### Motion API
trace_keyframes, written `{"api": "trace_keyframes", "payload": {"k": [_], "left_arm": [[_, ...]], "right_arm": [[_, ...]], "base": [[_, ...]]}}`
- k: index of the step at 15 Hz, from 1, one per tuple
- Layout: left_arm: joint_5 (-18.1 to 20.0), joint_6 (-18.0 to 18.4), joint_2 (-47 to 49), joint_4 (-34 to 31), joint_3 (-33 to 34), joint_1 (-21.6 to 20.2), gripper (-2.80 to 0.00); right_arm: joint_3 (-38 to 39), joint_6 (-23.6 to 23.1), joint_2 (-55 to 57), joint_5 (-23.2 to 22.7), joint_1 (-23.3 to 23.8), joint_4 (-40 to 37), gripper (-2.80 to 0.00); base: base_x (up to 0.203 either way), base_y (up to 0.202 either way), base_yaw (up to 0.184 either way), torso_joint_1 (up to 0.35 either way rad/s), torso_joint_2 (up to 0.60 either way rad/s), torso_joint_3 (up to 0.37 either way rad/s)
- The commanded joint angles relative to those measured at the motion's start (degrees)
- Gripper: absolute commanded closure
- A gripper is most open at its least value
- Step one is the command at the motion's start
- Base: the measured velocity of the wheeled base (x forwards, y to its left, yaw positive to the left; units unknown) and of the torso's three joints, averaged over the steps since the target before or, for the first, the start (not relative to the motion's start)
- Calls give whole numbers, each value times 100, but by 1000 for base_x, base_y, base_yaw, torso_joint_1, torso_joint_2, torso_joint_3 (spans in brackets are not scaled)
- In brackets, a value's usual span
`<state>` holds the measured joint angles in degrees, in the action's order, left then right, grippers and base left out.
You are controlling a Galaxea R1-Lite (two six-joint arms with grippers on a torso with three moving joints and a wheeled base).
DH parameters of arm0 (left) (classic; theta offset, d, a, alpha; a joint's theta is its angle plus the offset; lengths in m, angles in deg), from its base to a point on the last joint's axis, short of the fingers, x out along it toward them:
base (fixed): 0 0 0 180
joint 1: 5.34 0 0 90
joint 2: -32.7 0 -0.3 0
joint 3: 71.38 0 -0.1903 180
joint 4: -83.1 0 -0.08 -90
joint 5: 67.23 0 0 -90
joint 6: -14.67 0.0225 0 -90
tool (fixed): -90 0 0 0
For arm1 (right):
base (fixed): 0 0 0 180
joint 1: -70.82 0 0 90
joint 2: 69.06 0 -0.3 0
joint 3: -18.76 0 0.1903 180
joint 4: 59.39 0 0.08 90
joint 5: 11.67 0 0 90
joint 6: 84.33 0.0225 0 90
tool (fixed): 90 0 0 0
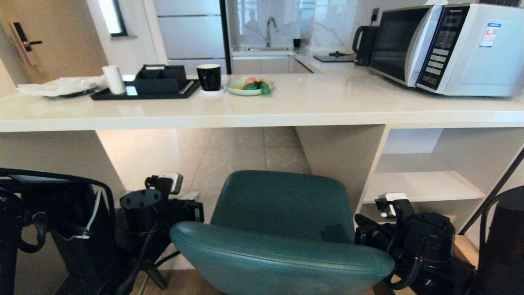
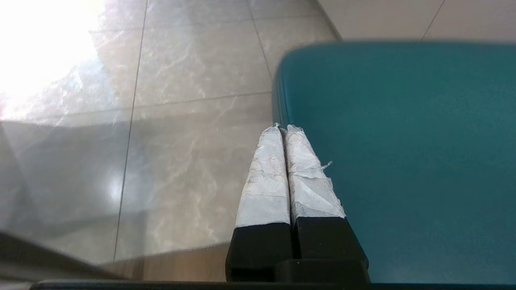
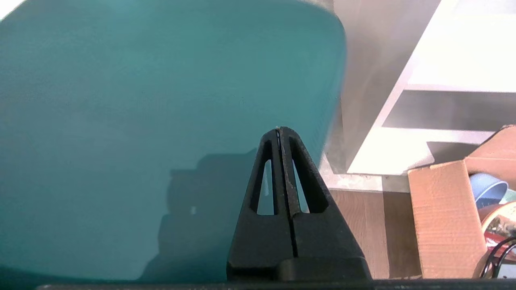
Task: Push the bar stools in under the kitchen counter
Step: Pull the blue chair out from under the dining table
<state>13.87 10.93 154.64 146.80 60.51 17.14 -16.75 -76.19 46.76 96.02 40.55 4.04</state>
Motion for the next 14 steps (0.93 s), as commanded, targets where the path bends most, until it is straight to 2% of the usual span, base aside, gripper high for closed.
{"api": "trace_keyframes", "payload": {"k": [1,5,14], "left_arm": [[1,4,148,60,-192,-7,0],[11,32,327,60,-534,7,0],[37,-8,-264,60,524,217,0]], "right_arm": [[45,-5,-165,15,-23,87,0],[19,-6,-232,7,7,87,0],[-423,65,531,-3,368,87,0]], "base": [[0,0,0,0,0,0],[0,0,0,0,0,0],[0,0,0,0,0,0]]}}
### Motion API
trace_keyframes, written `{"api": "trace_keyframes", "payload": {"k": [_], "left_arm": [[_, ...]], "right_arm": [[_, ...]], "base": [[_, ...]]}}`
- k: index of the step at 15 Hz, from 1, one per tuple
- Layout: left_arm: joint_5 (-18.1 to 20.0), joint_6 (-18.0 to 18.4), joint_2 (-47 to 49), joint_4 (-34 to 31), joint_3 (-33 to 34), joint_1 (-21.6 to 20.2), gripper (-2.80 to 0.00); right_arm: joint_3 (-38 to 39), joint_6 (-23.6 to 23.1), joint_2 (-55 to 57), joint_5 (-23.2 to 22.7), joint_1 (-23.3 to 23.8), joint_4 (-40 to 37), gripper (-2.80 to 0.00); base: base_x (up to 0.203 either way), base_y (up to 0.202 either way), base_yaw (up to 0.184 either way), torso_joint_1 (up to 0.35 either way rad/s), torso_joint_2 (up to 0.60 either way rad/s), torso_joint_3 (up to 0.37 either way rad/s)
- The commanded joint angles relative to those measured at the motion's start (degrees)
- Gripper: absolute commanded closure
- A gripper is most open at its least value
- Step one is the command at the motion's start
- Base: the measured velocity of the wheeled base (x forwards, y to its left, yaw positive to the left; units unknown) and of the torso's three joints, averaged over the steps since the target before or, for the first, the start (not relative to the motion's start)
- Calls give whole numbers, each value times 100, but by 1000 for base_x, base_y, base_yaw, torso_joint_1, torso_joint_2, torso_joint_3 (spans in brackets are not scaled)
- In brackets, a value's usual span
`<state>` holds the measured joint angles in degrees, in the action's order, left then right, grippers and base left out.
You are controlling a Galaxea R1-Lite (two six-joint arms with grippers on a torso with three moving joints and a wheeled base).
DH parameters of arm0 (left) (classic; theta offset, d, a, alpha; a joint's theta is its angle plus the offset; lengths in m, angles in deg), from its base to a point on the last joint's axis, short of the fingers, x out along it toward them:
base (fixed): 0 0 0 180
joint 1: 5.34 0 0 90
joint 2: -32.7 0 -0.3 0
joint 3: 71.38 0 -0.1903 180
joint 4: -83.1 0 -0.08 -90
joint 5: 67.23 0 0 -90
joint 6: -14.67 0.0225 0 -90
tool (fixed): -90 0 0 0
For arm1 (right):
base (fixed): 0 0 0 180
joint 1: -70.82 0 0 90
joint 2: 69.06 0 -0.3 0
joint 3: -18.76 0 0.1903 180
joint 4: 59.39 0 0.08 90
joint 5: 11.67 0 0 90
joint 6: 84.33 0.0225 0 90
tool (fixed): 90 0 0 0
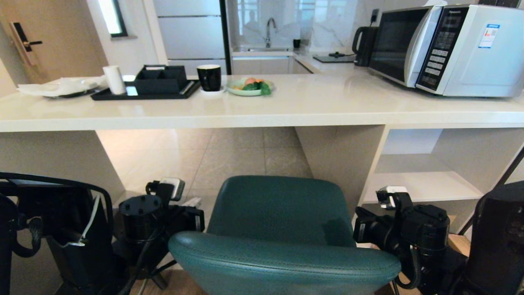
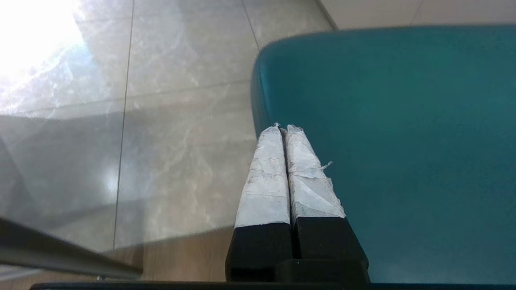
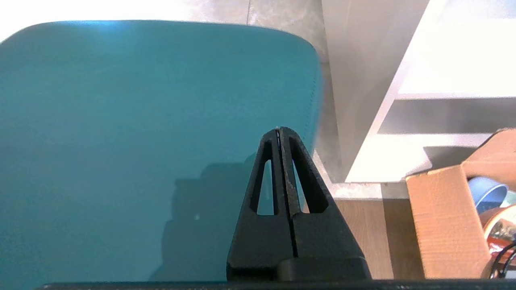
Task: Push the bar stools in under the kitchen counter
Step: Pull the blue chair out from under the dining table
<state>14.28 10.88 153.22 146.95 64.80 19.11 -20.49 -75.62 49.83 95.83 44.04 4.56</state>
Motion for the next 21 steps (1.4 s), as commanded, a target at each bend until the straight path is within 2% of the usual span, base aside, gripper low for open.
{"api": "trace_keyframes", "payload": {"k": [1,6,9,15,19,21], "left_arm": [[-3,-6,-209,45,165,60,0],[-55,-7,-561,45,825,443,0],[-74,-101,-600,45,962,473,0],[-84,-113,-121,45,582,211,0],[-82,-127,120,45,448,200,0],[-88,-130,30,45,511,252,0]], "right_arm": [[-99,16,317,17,23,34,0],[-330,8,512,8,12,34,0],[-328,17,512,9,-21,34,0],[82,13,-12,45,-414,34,0],[454,11,-497,73,-662,34,0],[427,111,-334,70,-611,34,0]], "base": [[0,0,0,0,0,0],[0,0,0,0,0,0],[0,0,0,0,0,0],[0,0,0,0,0,0],[0,0,0,0,0,0],[0,0,0,0,0,0]]}}
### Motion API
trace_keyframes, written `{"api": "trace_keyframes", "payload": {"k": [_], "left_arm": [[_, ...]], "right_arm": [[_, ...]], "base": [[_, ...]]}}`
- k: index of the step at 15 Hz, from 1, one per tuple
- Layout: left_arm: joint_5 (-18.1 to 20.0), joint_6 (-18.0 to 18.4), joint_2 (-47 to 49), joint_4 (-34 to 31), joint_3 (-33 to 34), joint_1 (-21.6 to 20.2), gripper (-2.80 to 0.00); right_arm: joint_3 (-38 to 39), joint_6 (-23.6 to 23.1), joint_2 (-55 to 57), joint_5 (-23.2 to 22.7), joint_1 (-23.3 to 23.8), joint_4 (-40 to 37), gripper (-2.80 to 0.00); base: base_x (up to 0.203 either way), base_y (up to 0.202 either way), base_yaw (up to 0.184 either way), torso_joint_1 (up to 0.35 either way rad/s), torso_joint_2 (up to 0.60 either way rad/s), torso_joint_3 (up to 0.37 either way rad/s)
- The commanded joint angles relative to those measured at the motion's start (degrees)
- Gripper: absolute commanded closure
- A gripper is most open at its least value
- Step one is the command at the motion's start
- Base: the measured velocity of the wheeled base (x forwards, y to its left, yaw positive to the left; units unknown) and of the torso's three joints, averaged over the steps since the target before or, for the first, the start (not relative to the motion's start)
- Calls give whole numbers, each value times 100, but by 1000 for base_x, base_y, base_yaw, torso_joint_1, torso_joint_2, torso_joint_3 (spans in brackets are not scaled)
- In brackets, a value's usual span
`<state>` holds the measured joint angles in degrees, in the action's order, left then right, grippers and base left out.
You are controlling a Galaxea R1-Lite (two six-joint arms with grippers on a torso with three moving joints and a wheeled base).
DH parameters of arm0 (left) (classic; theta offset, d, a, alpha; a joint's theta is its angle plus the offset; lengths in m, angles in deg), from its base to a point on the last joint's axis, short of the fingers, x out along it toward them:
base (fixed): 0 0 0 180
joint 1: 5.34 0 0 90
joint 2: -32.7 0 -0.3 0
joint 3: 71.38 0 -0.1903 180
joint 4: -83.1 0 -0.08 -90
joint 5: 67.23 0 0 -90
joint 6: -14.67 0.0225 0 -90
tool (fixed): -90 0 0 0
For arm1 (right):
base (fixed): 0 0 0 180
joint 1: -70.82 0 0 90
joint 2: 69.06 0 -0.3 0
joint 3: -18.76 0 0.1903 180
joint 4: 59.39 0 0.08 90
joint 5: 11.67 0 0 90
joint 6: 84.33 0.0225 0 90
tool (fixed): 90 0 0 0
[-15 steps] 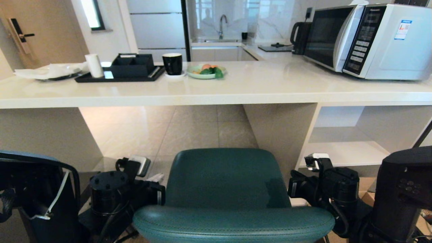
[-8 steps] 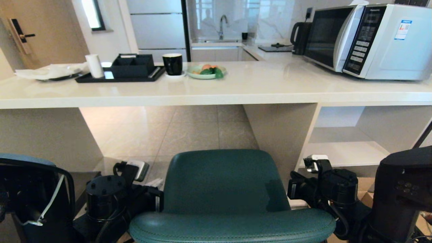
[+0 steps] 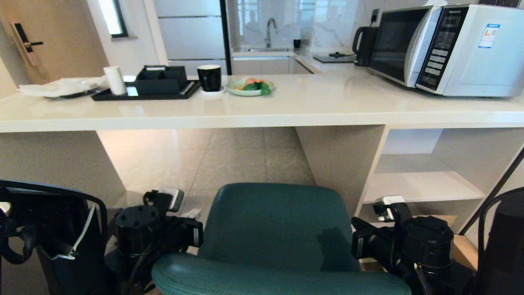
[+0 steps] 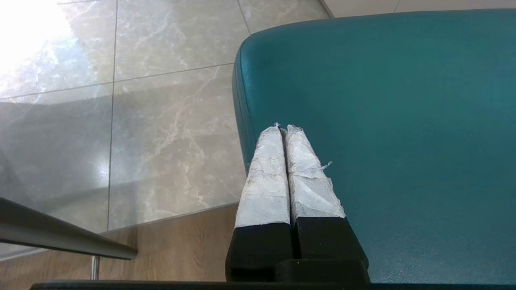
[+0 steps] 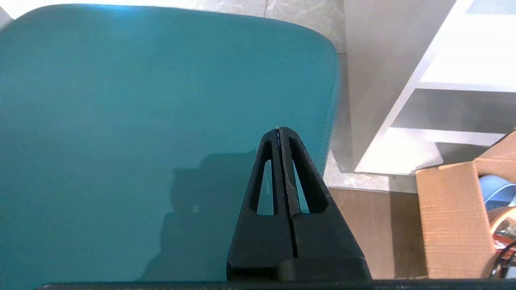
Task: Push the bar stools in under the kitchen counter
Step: Pull the blue chair out from under the dining table
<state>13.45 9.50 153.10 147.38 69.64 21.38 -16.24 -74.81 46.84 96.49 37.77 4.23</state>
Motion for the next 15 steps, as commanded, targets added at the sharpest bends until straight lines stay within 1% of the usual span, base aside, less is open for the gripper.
{"api": "trace_keyframes", "payload": {"k": [1,5,7,15], "left_arm": [[-8,7,-38,1,71,28,0],[-9,-1,-244,1,327,102,0],[-9,7,-245,1,320,113,0],[-17,16,-245,1,176,88,0]], "right_arm": [[-29,107,70,6,38,67,0],[-186,300,567,72,84,67,0],[-226,331,592,83,97,67,0],[-252,331,566,92,97,67,0]], "base": [[0,0,0,0,0,0],[0,0,0,0,0,0],[-25,0,1,0,-4,1],[-186,0,-2,3,2,3]]}}
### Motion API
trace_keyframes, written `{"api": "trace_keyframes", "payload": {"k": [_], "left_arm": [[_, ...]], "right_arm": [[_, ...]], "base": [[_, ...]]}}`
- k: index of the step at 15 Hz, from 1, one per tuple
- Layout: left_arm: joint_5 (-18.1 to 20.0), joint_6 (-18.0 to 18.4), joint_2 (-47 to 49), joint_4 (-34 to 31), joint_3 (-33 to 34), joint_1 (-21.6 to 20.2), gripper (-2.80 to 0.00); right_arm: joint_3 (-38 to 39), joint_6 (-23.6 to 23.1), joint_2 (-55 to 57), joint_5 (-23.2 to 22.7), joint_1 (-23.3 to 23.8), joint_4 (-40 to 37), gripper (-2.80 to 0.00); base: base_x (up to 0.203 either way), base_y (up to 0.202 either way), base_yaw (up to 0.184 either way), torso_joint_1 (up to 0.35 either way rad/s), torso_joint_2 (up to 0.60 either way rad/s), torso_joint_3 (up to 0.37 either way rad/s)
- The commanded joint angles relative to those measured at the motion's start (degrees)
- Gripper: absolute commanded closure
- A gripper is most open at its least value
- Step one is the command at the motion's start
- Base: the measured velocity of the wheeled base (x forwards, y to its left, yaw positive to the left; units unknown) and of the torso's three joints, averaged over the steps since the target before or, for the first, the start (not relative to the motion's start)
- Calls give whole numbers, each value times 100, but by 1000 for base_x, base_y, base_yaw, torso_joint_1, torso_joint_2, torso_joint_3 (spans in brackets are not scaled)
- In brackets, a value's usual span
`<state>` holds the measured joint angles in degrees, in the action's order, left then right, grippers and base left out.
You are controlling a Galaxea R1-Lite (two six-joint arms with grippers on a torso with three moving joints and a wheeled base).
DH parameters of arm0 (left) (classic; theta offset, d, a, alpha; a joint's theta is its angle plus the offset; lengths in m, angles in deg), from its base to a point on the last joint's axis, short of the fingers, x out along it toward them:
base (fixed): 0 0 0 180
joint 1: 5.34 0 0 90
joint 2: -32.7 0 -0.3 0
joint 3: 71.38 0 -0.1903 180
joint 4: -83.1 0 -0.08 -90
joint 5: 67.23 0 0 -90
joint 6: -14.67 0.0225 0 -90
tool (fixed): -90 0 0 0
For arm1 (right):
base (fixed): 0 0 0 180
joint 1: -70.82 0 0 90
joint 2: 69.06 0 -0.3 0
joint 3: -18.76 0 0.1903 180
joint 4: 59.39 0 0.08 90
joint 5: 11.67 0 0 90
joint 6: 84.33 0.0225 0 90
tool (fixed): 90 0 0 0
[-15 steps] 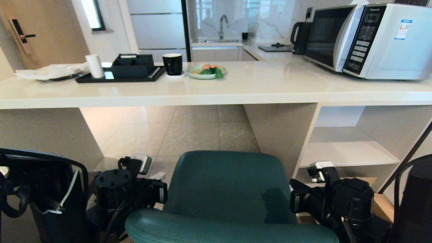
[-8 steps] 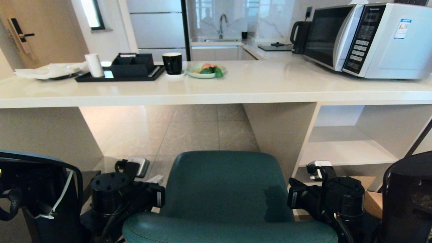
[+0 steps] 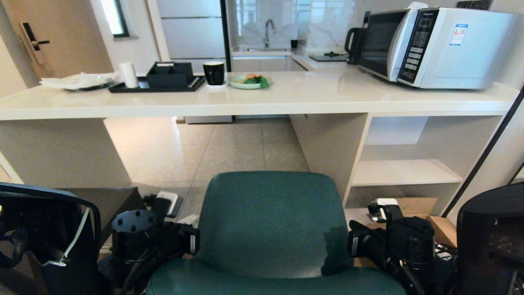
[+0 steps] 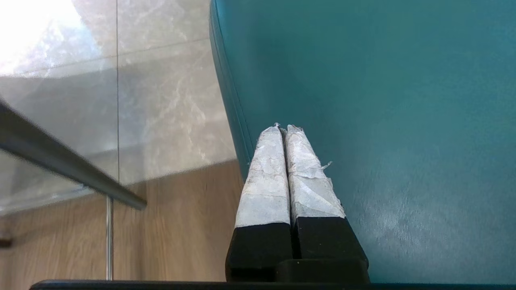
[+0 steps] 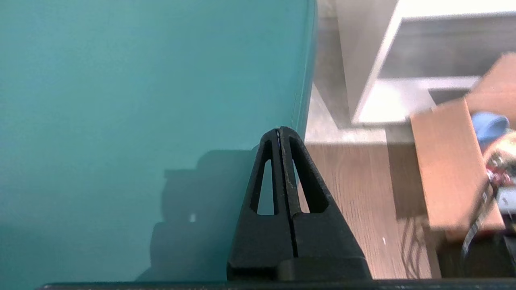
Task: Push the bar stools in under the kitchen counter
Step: Pull the blue chair out from under the dining table
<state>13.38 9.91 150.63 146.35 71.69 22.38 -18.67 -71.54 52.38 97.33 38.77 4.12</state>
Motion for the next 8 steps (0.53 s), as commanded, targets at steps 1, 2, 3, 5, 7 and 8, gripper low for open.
{"api": "trace_keyframes", "payload": {"k": [1,2,3,5,7,8], "left_arm": [[-11,-22,11,104,-48,-21,0],[-11,-20,20,104,-73,-21,0],[-11,-16,36,104,-92,-30,0],[-11,-16,63,104,-153,-49,0],[-2,-16,108,104,-268,-93,0],[5,-16,165,104,-349,-137,0]], "right_arm": [[-16,4,20,8,-3,78,0],[-27,4,24,8,6,78,0],[-27,4,35,8,6,78,0],[-45,-7,-23,17,-10,78,0],[25,-46,-190,17,-66,78,0],[89,-84,-284,17,-78,78,0]], "base": [[-141,0,2,-2,7,-2],[0,0,0,0,0,0],[0,0,0,0,0,0],[0,0,0,0,0,0],[0,0,0,0,0,0],[0,0,0,0,0,0]]}}
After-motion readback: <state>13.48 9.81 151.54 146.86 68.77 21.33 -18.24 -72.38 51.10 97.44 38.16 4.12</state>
